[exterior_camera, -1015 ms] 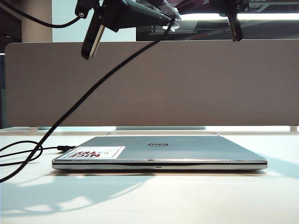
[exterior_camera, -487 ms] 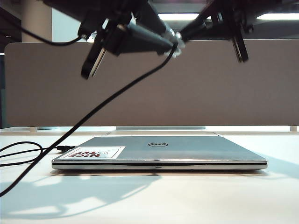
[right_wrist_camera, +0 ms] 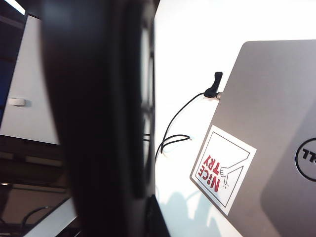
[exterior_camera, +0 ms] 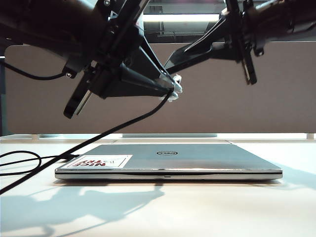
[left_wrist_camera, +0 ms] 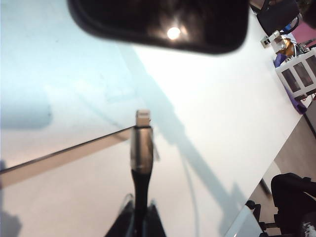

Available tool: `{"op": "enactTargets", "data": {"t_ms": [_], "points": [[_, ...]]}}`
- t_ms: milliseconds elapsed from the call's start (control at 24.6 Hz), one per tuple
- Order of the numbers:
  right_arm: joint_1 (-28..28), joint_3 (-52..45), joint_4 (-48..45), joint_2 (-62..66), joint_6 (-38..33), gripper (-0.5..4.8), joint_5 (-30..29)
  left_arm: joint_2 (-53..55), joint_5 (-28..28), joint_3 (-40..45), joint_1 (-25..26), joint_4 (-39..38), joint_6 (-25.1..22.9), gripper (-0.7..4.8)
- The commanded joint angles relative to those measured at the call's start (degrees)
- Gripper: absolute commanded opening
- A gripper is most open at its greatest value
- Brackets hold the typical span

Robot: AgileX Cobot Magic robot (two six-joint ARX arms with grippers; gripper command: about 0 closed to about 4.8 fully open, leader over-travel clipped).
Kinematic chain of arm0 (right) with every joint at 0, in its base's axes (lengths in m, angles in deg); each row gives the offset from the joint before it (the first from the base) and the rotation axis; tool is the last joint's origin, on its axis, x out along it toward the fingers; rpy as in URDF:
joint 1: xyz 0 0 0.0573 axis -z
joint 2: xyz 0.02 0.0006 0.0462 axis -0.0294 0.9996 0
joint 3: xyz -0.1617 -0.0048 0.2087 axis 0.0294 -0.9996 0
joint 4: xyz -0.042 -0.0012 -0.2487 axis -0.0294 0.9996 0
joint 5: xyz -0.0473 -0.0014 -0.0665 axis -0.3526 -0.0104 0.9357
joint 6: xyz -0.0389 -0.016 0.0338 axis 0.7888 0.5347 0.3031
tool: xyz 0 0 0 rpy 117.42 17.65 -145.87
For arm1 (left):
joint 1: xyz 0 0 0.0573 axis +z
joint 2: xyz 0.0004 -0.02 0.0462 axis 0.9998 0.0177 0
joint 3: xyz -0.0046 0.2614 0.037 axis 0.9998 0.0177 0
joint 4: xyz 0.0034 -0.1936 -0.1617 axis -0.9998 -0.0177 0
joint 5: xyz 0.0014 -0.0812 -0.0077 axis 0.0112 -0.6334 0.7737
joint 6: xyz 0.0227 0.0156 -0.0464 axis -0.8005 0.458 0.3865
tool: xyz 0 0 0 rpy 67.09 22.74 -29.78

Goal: Pick up the charging cable and the phone, plug the charging cable into the charging port on the phone, and finally place them back on the table.

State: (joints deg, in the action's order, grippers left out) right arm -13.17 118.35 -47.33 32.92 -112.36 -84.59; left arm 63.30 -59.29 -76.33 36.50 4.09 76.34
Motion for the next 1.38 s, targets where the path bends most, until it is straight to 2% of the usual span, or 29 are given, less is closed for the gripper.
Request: {"op": "enactTargets", "data": {"t_ms": [41, 406, 853, 1380], "points": [[-0.09, 0.28, -5.29, 1.88, -3.39, -0.05, -4.04, -0.11, -0.09, -0.07, 0.02, 1.64, -0.11, -0.06], [-0.13, 0.26, -4.87, 2.58, -4.87, -0.05, -6.95, -0.11, -0.07, -0.07, 0.04, 3.56, 1.57, -0.06], [-1.90, 0.26, -4.50, 2.56, -4.79, -0.05, -6.49, -0.11, -0.04, -0.07, 0.04, 3.58, 1.81, -0.06], [-1.51, 0.26, -4.46, 2.56, -3.85, -0.05, -4.63, -0.11, -0.04, -0.07, 0.07, 3.54, 2.43, -0.06]]}}
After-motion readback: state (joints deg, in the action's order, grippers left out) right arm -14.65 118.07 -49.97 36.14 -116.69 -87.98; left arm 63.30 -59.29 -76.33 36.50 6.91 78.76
